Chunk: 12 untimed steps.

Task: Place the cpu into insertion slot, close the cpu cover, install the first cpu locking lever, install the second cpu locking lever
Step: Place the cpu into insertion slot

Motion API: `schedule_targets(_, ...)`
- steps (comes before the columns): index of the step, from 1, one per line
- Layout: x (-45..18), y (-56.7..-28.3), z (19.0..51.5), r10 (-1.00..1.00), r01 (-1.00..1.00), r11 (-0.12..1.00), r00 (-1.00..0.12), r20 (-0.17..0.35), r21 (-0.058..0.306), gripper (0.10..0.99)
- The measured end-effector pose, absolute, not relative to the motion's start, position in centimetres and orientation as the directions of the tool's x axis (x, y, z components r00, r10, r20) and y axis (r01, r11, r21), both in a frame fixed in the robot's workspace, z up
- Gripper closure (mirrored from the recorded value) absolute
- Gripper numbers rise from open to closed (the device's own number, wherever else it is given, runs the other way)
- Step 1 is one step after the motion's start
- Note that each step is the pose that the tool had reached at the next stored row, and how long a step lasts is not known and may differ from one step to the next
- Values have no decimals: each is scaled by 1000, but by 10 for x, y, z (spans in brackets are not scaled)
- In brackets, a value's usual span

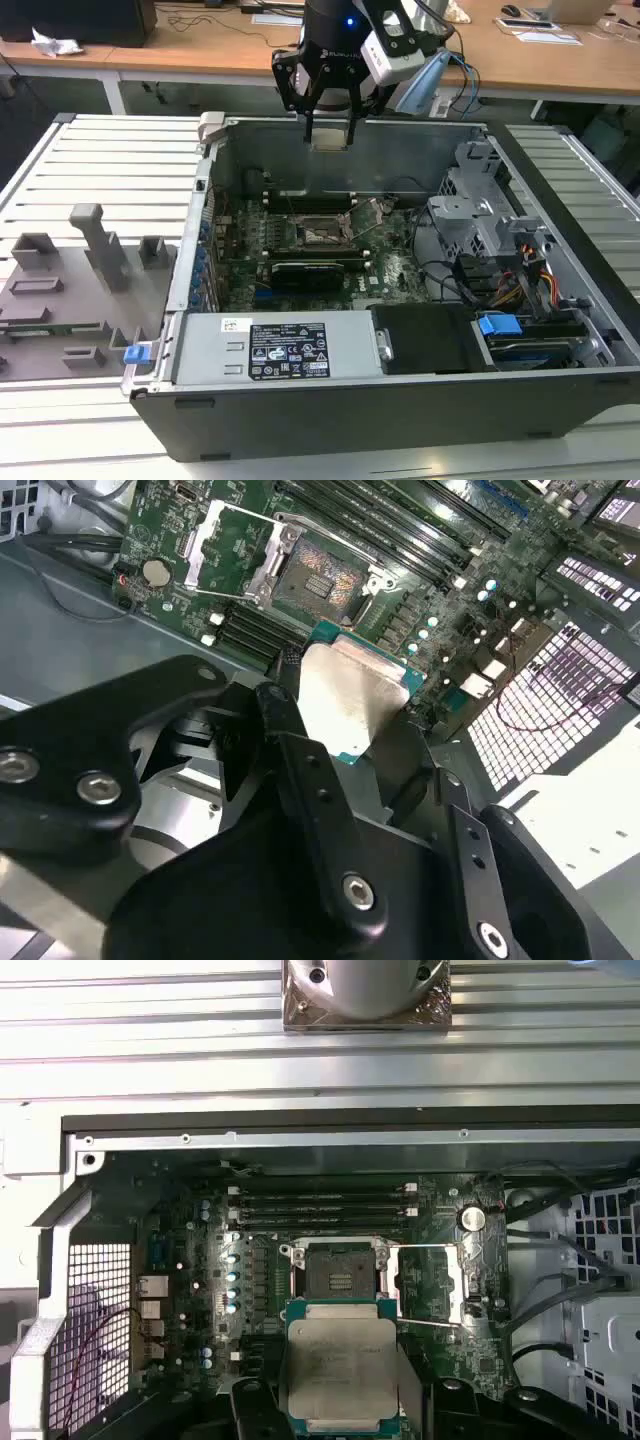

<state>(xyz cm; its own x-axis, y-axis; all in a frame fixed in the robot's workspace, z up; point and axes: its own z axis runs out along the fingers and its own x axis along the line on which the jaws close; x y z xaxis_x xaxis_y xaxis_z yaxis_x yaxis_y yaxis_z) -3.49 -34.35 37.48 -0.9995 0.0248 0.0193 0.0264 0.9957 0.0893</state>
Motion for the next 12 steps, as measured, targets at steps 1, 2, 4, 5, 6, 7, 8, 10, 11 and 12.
schedule_targets(1, -35, -344, 375, 25, 27, 996, -999, 19, 89, 557)
schedule_targets(2, -35, -344, 375, 32, 34, 995, -999, 19, 89, 557)
schedule_targets(4, -35, -344, 375, 62, 64, 994, -998, 19, 89, 557)
schedule_targets(5, -35, -344, 375, 74, 75, 993, -997, 19, 89, 557)
schedule_targets(6, -35, -344, 375, 85, 87, 992, -996, 19, 89, 557)
schedule_targets(7, -35, -344, 375, 94, 96, 991, -995, 19, 89, 557)
schedule_targets(8, -35, -344, 375, 106, 107, 990, -994, 19, 89, 557)
schedule_targets(10, -35, -344, 375, 124, 125, 988, -992, 19, 89, 557)
schedule_targets(11, -35, -344, 375, 131, 133, 987, -991, 19, 89, 557)
schedule_targets(12, -35, -344, 375, 142, 143, 986, -990, 19, 89, 557)
